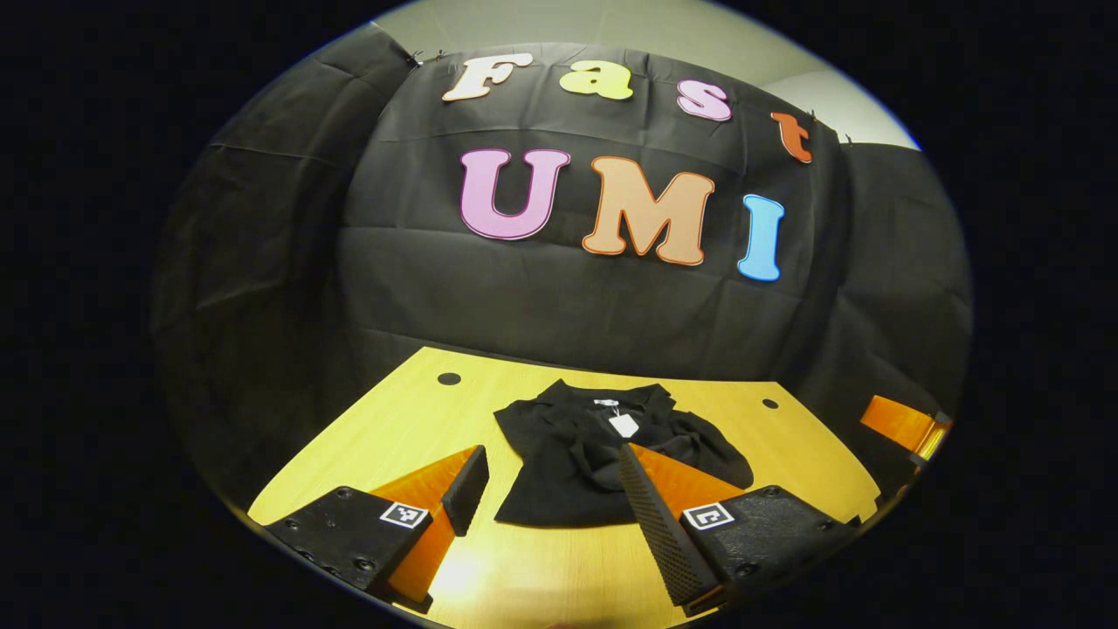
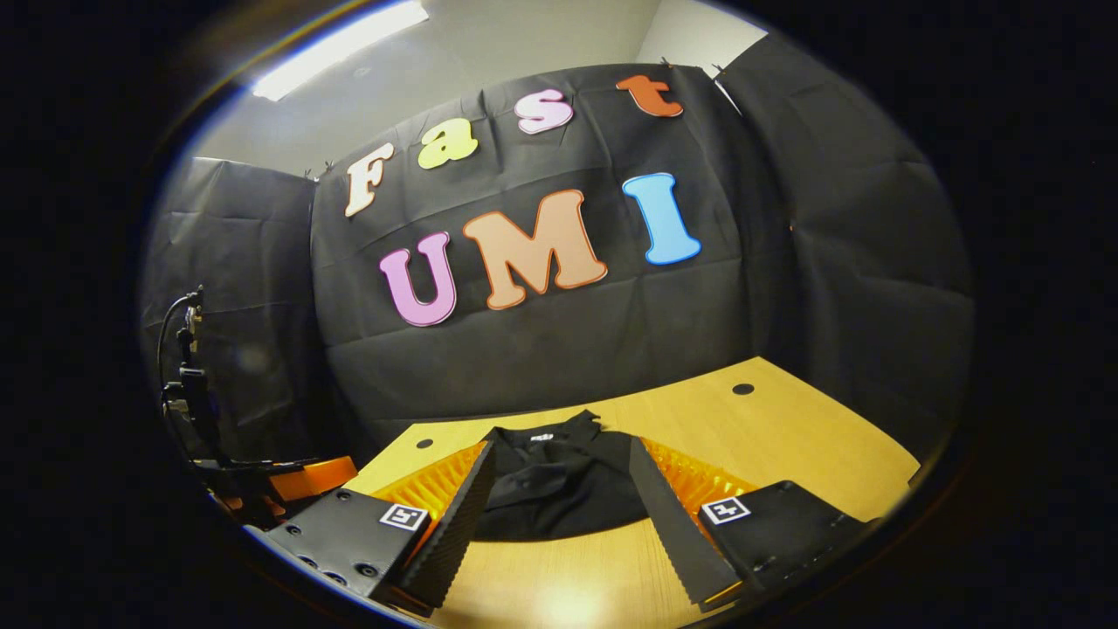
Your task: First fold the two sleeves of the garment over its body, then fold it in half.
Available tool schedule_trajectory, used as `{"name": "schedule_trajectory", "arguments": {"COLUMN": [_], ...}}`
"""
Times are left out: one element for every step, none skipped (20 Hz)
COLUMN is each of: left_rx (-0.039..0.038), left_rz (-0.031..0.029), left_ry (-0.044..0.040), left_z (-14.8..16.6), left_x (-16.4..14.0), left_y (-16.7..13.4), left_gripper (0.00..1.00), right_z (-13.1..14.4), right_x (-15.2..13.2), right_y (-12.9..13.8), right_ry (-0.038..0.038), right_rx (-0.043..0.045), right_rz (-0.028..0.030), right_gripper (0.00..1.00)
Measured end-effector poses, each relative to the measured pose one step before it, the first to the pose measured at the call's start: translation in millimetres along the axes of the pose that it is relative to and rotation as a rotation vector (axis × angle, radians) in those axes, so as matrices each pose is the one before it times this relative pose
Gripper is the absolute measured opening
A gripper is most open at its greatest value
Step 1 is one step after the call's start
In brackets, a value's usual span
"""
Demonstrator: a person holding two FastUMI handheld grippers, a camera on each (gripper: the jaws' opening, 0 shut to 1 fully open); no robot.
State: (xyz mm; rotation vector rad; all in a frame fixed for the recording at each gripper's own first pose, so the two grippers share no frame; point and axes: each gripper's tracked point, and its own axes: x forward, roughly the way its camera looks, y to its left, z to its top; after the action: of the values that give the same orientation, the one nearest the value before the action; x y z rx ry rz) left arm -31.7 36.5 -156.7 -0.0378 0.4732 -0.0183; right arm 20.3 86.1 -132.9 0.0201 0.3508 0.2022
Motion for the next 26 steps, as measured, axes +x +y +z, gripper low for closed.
{"name": "schedule_trajectory", "arguments": {"left_rx": [-0.02175, -0.01455, -0.00626, 0.00155, 0.01003, 0.01609, 0.02042, 0.01781, 0.01074, 0.00091, -0.00596, -0.00792, -0.00559, -0.00103, 0.00571, 0.01272, 0.01441, 0.01238, 0.00557, -0.00410, -0.01170, -0.01153, -0.00352, 0.00844, 0.01636, 0.01546], "left_rz": [-0.01365, -0.01709, -0.00515, -0.00925, -0.01440, -0.01114, -0.00431, 0.00116, 0.00266, 0.00440, 0.00375, 0.00147, -0.00021, 0.00007, -0.00089, 0.00284, 0.00555, 0.00621, 0.00848, 0.00576, -0.00851, -0.01517, -0.01701, -0.02033, -0.01216, -0.00543], "left_ry": [0.02281, 0.01317, -0.00518, -0.01852, -0.01297, 0.00063, 0.01703, 0.02546, 0.02169, 0.01377, 0.01030, 0.00528, -0.00010, 0.00036, 0.00238, 0.00082, -0.00220, -0.00317, -0.00609, 0.00088, -0.00497, -0.01065, -0.00607, -0.00097, 0.00556, 0.01022], "left_z": [-6.61, -1.25, 4.17, 5.45, 2.50, -2.29, -8.18, -8.21, -7.48, -4.03, -3.23, -1.44, -0.33, 0.09, -1.14, 0.72, 1.30, 1.58, 3.68, 3.10, 3.15, 5.40, 1.98, -0.62, -3.37, -4.84], "left_x": [1.76, 1.41, 2.69, 0.90, 0.24, 0.29, 0.31, -0.32, -0.58, -0.45, -0.21, -0.32, -0.69, 0.15, 0.49, 0.46, 1.53, 1.19, 0.63, 1.97, 1.54, 0.92, 0.18, 0.50, 0.19, -0.21], "left_y": [-6.54, -7.72, -3.61, -3.02, -4.02, -0.53, 2.44, 3.38, 3.64, 2.36, 1.38, 0.64, 0.18, 0.48, 0.58, 2.02, 3.28, 3.31, 2.48, -0.73, -6.80, -8.89, -8.05, -7.35, -3.98, -0.91], "left_gripper": [0.90, 0.90, 0.90, 0.90, 0.90, 0.90, 0.88, 0.90, 0.90, 0.90, 0.90, 0.90, 0.90, 0.90, 0.90, 0.90, 0.90, 0.90, 0.90, 0.90, 0.90, 0.90, 0.90, 0.90, 0.90, 0.90], "right_z": [-3.25, -4.95, -7.30, -2.78, 1.26, 0.25, -1.62, -2.82, 0.15, 0.57, -0.52, -1.52, -0.16, -1.09, -1.38, 0.18, 0.36, -0.94, 1.87, 5.06, 8.57, 8.31, 2.37, -5.18, -4.00, -3.26], "right_x": [3.08, 1.24, -1.24, -2.49, -2.16, -2.22, -1.02, -2.29, -1.44, -0.41, -1.24, 0.22, 0.39, 0.46, 0.46, 0.67, 0.91, -0.13, 1.02, 1.76, 0.61, 0.26, 0.10, -0.18, -0.91, -2.77], "right_y": [4.46, 4.48, 3.79, 0.85, -1.91, -3.94, -4.03, -3.42, -3.43, -2.50, -2.43, -3.08, -2.66, -0.98, 1.49, 2.32, 2.16, -0.82, 0.09, -0.49, 6.13, 6.31, -1.11, -5.53, -6.72, -5.13], "right_ry": [0.01025, 0.02083, 0.02436, 0.00121, -0.01252, -0.00968, 0.00268, 0.00399, -0.00143, -0.00282, -0.00010, -0.00058, -0.00075, 0.00421, 0.00588, 0.00139, -0.00090, 0.00063, -0.00284, -0.00586, -0.01888, -0.02728, -0.01236, -0.00002, 0.00546, 0.00751], "right_rx": [0.00415, 0.01100, 0.01387, 0.00617, -0.00106, -0.00212, 0.00299, 0.00996, 0.01523, 0.01715, 0.01594, 0.01266, 0.00938, 0.00901, 0.00808, 0.00221, -0.00388, -0.00777, -0.00426, 0.01332, 0.01776, 0.00521, -0.00909, -0.01445, -0.00964, 0.00307], "right_rz": [0.00486, 0.01097, 0.01034, 0.00049, -0.00882, -0.01228, -0.01114, -0.00943, -0.00763, -0.00592, -0.00586, -0.00640, -0.00749, -0.00229, 0.00460, 0.00665, 0.00294, 0.00269, -0.00263, -0.00459, 0.01955, 0.01431, -0.00002, -0.01129, -0.01657, -0.00952], "right_gripper": [0.97, 0.97, 0.98, 0.98, 0.98, 0.98, 0.98, 0.97, 0.97, 0.98, 0.98, 0.98, 0.98, 0.97, 0.97, 0.98, 0.98, 0.98, 0.98, 0.98, 0.98, 0.98, 0.98, 0.98, 0.98, 0.98]}}
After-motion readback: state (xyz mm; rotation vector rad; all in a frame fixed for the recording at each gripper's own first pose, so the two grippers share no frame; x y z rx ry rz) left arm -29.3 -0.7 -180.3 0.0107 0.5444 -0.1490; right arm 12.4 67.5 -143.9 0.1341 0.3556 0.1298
